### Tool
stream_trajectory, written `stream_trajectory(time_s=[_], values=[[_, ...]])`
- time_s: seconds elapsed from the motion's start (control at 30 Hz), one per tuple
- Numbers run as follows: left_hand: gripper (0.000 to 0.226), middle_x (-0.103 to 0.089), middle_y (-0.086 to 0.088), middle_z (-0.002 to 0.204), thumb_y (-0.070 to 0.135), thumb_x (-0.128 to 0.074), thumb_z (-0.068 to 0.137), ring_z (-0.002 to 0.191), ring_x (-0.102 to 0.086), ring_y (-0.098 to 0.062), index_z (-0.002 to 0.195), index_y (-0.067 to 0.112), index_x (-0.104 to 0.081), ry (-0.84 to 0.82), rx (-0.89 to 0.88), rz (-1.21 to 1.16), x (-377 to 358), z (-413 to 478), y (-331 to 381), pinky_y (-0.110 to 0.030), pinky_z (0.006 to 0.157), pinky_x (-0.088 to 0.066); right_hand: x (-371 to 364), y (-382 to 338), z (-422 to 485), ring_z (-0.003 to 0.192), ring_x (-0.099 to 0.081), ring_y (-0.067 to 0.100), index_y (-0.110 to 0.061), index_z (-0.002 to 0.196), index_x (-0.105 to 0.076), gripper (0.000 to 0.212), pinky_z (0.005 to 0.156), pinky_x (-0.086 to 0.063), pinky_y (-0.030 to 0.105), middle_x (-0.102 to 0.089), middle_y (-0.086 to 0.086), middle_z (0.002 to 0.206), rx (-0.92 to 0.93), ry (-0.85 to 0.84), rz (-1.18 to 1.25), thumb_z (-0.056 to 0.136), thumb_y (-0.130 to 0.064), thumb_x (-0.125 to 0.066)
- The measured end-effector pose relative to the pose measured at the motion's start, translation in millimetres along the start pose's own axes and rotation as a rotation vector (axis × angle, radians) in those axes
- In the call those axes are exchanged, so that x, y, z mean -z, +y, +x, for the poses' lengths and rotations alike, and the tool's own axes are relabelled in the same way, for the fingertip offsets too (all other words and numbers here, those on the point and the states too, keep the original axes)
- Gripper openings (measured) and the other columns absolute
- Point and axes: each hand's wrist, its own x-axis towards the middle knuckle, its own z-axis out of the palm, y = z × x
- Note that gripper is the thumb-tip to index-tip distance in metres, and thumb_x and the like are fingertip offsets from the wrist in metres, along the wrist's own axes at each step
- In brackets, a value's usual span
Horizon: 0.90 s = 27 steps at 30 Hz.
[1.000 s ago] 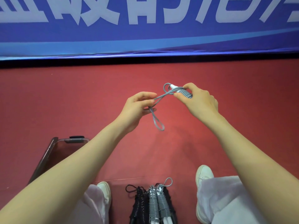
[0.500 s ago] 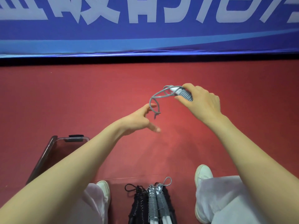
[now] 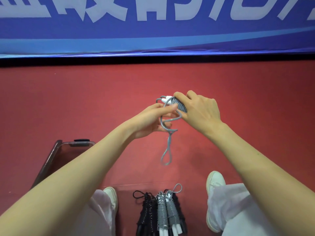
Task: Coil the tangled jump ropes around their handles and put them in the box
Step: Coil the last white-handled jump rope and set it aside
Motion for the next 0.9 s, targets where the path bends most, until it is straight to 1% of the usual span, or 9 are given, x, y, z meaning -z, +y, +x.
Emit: stream_trajectory(time_s=[0.1,0.17,0.27,0.43,0.57,0.67,0.77,0.83,0.9], values=[[0.045,-0.073,-0.004,0.099,0.067,-0.056,0.079,0.071,-0.059,-0.015,0.091,0.025,-0.068,0.006,0.110,0.111,-2,-1,1,-0.033,0.081,-0.047,2,-3,0,0.066,-0.061,0.033,-0.022,0.121,-0.058,0.043,0.046,-0.014,0.025,-0.055,0.008,0.085,-0.014,-0.013,-0.036,0.092,-0.048,-0.040],[0.040,-0.073,-0.002,0.088,0.058,-0.061,0.084,0.068,-0.058,-0.013,0.095,0.020,-0.065,0.077,0.118,0.205,-3,2,-3,-0.033,0.082,-0.046,-1,-6,-1,0.071,-0.062,0.033,-0.022,0.121,-0.056,0.033,0.046,-0.012,0.026,-0.055,0.008,0.089,-0.016,-0.051,-0.045,0.092,-0.037,-0.054],[0.030,-0.067,0.004,0.070,0.047,-0.064,0.087,0.067,-0.058,-0.011,0.098,0.019,-0.065,0.129,0.117,0.200,-1,4,-5,-0.031,0.080,-0.043,-1,-14,-2,0.062,-0.063,0.033,-0.019,0.112,-0.063,0.036,0.046,-0.006,0.023,-0.058,0.010,0.082,-0.024,-0.096,-0.036,0.082,-0.039,-0.069],[0.011,-0.053,0.008,0.057,0.030,-0.065,0.088,0.055,-0.046,-0.007,0.083,0.021,-0.063,0.073,0.162,0.270,-4,-1,-5,-0.027,0.062,-0.030,-4,-14,-3,0.091,-0.061,0.034,-0.023,0.132,-0.045,0.044,0.048,-0.014,0.030,-0.053,0.009,0.108,-0.042,-0.105,-0.053,0.097,-0.050,-0.041],[0.013,-0.040,0.012,0.046,0.020,-0.060,0.085,0.050,-0.037,-0.008,0.083,0.015,-0.072,0.197,0.138,0.365,-10,0,-5,-0.020,0.053,-0.030,-3,-12,0,0.092,-0.062,0.034,-0.028,0.130,-0.048,0.044,0.061,-0.032,0.032,-0.055,0.005,0.107,-0.135,-0.083,0.053,0.094,-0.054,-0.044],[0.021,-0.051,0.005,0.056,0.028,-0.059,0.077,0.052,-0.043,-0.007,0.070,0.016,-0.074,0.375,-0.015,0.546,-6,1,-3,-0.022,0.051,-0.038,-2,-4,3,0.095,-0.062,0.034,-0.036,0.123,-0.053,0.042,0.069,-0.036,0.033,-0.060,0.001,0.105,-0.259,-0.068,0.260,0.089,-0.060,-0.050],[0.032,-0.056,-0.007,0.066,0.033,-0.053,0.076,0.061,-0.045,-0.012,0.076,0.006,-0.068,0.457,-0.300,0.803,6,3,-5,-0.032,0.076,-0.043,-3,5,3,0.101,-0.060,0.031,-0.038,0.121,-0.055,0.044,0.078,-0.042,0.037,-0.063,0.000,0.107,-0.339,-0.055,0.405,0.085,-0.064,-0.054],[0.014,-0.062,0.004,0.069,0.015,-0.051,0.088,0.062,-0.045,-0.009,0.094,0.014,-0.064,0.390,-0.349,0.700,9,2,-6,-0.026,0.074,-0.043,-4,8,3,0.104,-0.059,0.029,-0.039,0.120,-0.055,0.044,0.079,-0.040,0.037,-0.064,-0.001,0.110,-0.368,-0.053,0.449,0.084,-0.064,-0.055],[0.021,-0.072,0.008,0.083,0.007,-0.049,0.093,0.067,-0.051,-0.006,0.103,0.024,-0.053,0.310,-0.363,0.544,8,0,-9,-0.019,0.064,-0.042,-4,8,3,0.105,-0.059,0.028,-0.039,0.120,-0.056,0.044,0.079,-0.038,0.036,-0.065,-0.001,0.111,-0.397,-0.059,0.491,0.084,-0.064,-0.056]])
